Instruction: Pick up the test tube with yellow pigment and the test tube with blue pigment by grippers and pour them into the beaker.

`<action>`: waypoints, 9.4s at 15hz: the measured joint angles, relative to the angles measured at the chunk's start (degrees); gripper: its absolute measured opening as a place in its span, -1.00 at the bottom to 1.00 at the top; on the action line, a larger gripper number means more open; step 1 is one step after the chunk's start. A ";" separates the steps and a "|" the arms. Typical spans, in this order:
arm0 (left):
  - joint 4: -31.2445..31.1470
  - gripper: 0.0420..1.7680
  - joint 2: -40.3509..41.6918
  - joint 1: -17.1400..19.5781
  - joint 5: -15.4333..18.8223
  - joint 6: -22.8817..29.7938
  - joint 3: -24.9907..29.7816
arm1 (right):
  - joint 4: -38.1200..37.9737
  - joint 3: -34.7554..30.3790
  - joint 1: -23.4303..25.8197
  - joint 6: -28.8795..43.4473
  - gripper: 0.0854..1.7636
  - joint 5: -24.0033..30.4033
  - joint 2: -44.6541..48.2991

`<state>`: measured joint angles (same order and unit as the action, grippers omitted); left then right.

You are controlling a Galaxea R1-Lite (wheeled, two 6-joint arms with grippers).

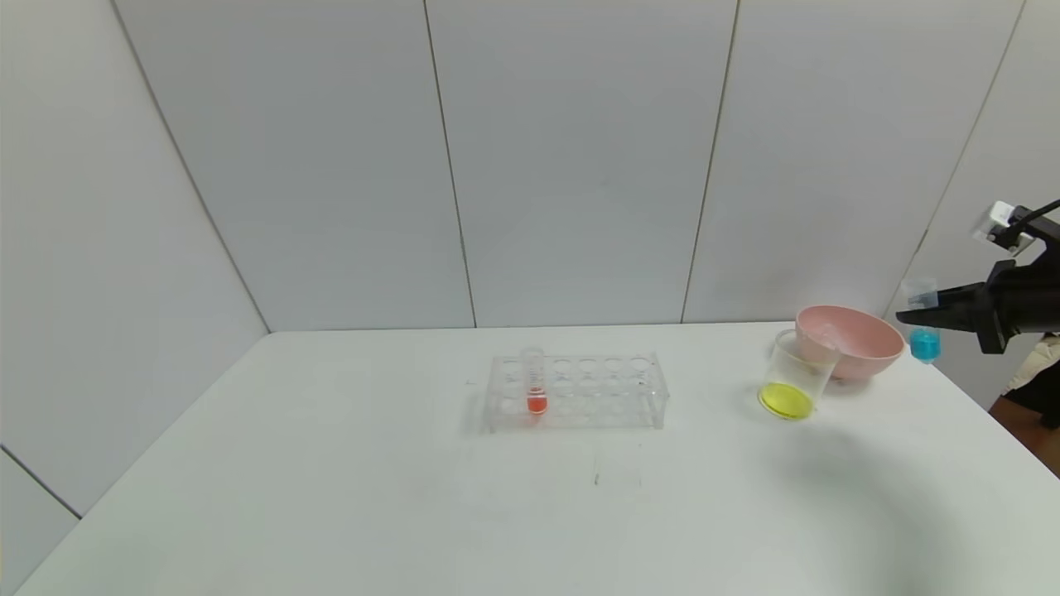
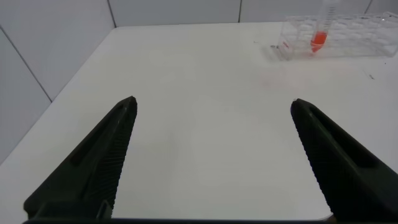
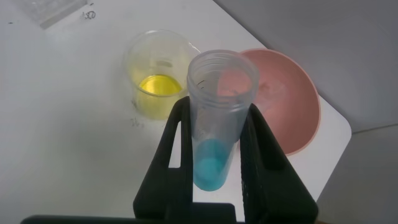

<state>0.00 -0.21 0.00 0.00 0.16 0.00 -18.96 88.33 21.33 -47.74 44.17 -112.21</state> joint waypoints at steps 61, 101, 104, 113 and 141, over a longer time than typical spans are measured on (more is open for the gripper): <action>0.00 1.00 0.00 -0.02 0.00 0.00 0.00 | -25.82 26.27 -25.58 -25.55 -0.51 -64.09 -13.06; 0.00 1.00 0.00 -0.02 0.00 0.00 0.00 | 15.06 25.17 -17.40 23.31 -0.51 -24.03 -12.18; 0.00 1.00 0.00 0.00 0.00 0.00 0.00 | 30.06 18.07 -16.52 33.23 -0.51 -23.78 -12.24; 0.00 1.00 0.00 -0.02 0.00 -0.02 0.00 | 59.71 -5.12 -12.79 41.29 -0.51 -26.00 -14.63; 0.00 1.00 0.00 -0.02 0.00 -0.02 0.00 | 68.15 3.40 -10.57 44.29 0.77 -26.65 -27.39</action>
<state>0.00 -0.21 -0.02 0.00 0.13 0.00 49.19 91.73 10.76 -3.45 17.52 -139.61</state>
